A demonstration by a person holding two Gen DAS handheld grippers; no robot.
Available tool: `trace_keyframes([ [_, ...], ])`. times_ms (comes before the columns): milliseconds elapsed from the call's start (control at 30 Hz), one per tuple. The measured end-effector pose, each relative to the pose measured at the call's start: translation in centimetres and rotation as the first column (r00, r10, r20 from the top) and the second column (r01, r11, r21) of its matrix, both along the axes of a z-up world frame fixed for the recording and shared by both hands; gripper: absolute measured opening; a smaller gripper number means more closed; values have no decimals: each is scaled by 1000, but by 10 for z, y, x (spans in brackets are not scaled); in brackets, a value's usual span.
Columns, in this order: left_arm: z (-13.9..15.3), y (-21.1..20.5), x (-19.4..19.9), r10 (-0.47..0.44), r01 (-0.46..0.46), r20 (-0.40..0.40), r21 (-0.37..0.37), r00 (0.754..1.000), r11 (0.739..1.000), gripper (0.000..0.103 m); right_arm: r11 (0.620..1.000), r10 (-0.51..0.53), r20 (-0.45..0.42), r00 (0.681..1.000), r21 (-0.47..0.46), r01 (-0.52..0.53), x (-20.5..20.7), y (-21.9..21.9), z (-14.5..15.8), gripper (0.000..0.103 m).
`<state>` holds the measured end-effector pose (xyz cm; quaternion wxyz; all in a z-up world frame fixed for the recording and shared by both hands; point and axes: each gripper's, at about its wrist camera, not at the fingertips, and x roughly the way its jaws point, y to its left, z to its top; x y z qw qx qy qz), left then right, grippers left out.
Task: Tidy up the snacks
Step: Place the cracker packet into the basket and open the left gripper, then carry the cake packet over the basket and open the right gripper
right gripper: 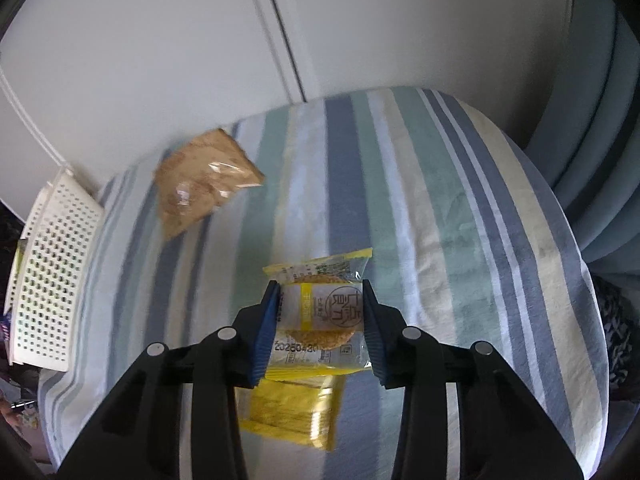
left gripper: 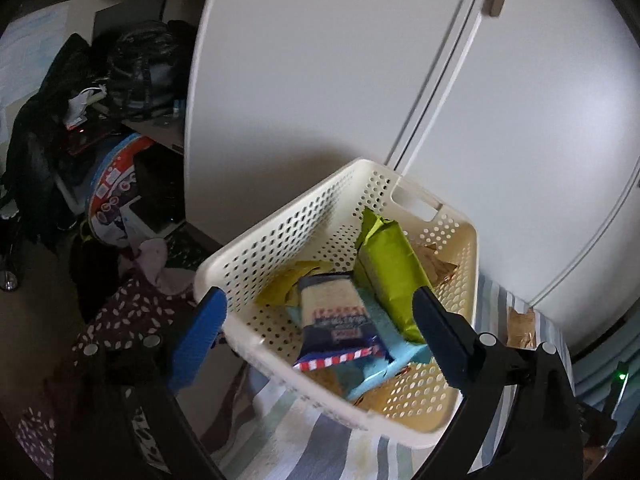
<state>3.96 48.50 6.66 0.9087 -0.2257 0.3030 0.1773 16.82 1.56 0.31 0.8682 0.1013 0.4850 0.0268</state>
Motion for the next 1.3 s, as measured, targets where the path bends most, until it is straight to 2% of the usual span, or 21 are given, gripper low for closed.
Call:
trace_keyframes([
  [133, 0, 1, -16, 50, -50, 37, 0, 998, 999, 95, 998, 60, 38, 997, 22, -61, -5, 31, 22, 39],
  [233, 2, 3, -22, 85, -87, 51, 38, 995, 995, 95, 989, 140, 81, 987, 31, -143, -14, 70, 45, 39],
  [333, 4, 6, -28, 129, -133, 55, 73, 990, 988, 98, 972, 228, 119, 966, 35, -234, -18, 115, 65, 39],
  [433, 5, 11, -35, 160, -165, 73, 71, 984, 984, 98, 945, 309, 142, 941, 64, -320, -18, 161, 81, 40],
  [600, 5, 16, -39, 167, -173, 91, 53, 982, 984, 98, 903, 414, 169, 894, 45, -427, -9, 237, 99, 39],
  [767, 9, 11, -42, 165, -175, 104, 95, 981, 980, 98, 881, 463, 179, 868, 17, -473, 2, 294, 107, 39],
  [867, 11, 13, -45, 168, -178, 119, 84, 979, 980, 98, 870, 486, 174, 856, -4, -493, 11, 322, 106, 40],
  [967, 12, 15, -47, 178, -188, 123, 71, 976, 980, 98, 869, 491, 160, 856, -14, -495, 25, 339, 98, 43],
  [1000, 12, 17, -48, 181, -190, 123, 66, 976, 980, 99, 869, 491, 158, 857, -17, -495, 27, 343, 97, 48],
  [1167, 13, 19, -52, 183, -191, 136, 50, 974, 980, 99, 875, 482, 153, 863, -31, -483, 29, 343, 94, 48],
  [1300, 15, 16, -52, 173, -184, 146, 67, 974, 981, 99, 880, 474, 154, 867, -45, -473, 27, 334, 91, 48],
])
